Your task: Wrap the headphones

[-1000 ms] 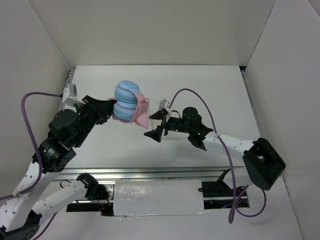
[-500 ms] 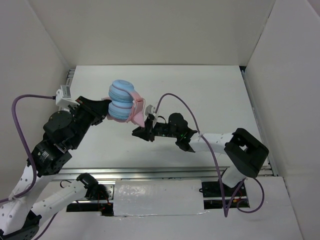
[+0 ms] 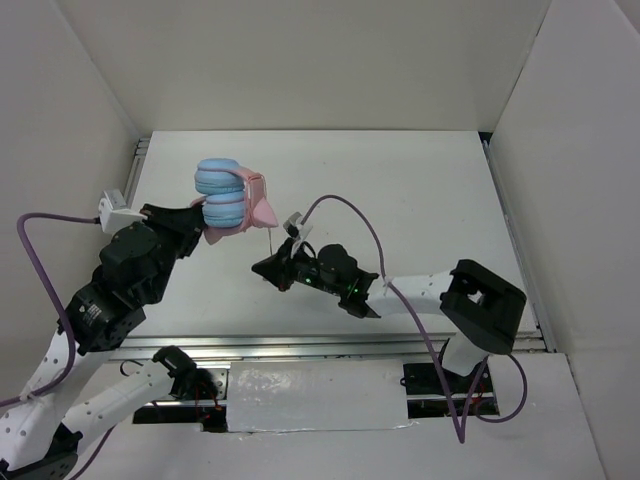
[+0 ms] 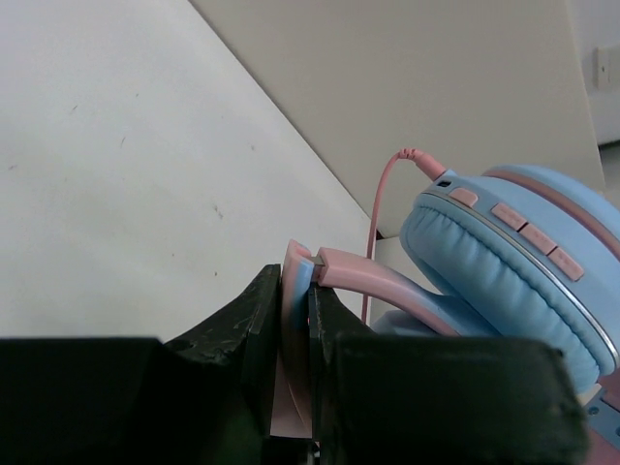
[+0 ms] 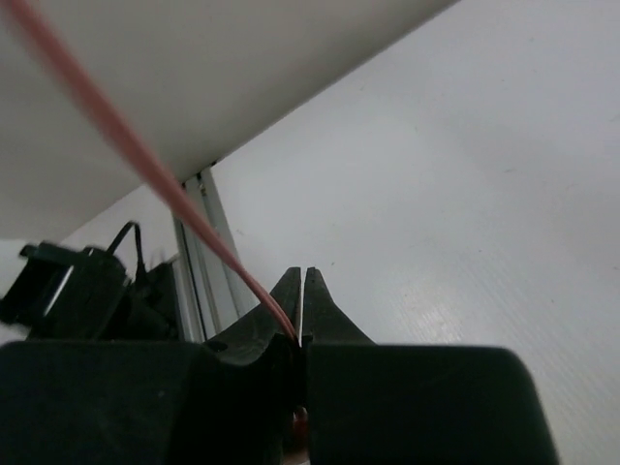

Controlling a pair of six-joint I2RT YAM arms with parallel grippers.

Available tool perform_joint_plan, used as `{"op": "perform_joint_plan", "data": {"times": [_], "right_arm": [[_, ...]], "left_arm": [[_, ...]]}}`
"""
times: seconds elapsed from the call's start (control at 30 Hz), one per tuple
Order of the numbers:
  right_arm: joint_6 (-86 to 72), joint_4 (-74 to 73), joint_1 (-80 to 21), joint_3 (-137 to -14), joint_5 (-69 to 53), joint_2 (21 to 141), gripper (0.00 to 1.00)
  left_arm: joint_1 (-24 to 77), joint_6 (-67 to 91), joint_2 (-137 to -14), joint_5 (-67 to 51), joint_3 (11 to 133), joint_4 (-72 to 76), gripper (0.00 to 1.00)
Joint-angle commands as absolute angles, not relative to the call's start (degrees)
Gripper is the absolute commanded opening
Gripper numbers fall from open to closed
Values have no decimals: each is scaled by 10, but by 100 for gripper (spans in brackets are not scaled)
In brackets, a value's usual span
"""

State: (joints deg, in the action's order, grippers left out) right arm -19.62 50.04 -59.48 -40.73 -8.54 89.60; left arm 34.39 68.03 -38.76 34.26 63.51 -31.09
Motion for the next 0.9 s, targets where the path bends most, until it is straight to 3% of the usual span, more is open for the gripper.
{"op": "perform_joint_plan", "data": {"times": [0.0, 0.13, 0.5, 0.67, 0.87], "right_arm": [[-270, 447, -593, -474, 31, 935, 0], [-277, 379, -583, -569, 3, 983, 0], [-207, 264, -671, -559, 15, 947, 0], [-189, 198, -681, -550, 23, 892, 0], [-138, 62, -704, -566, 92, 818, 0]], "left_arm": [[346, 774, -368, 386, 633, -260, 0], [346, 822, -359, 445, 622, -286, 0], [346, 941, -477, 571, 656, -388, 0], [347, 990, -555, 604, 688, -461, 0], [347, 935, -577, 628, 650, -405, 0]]}}
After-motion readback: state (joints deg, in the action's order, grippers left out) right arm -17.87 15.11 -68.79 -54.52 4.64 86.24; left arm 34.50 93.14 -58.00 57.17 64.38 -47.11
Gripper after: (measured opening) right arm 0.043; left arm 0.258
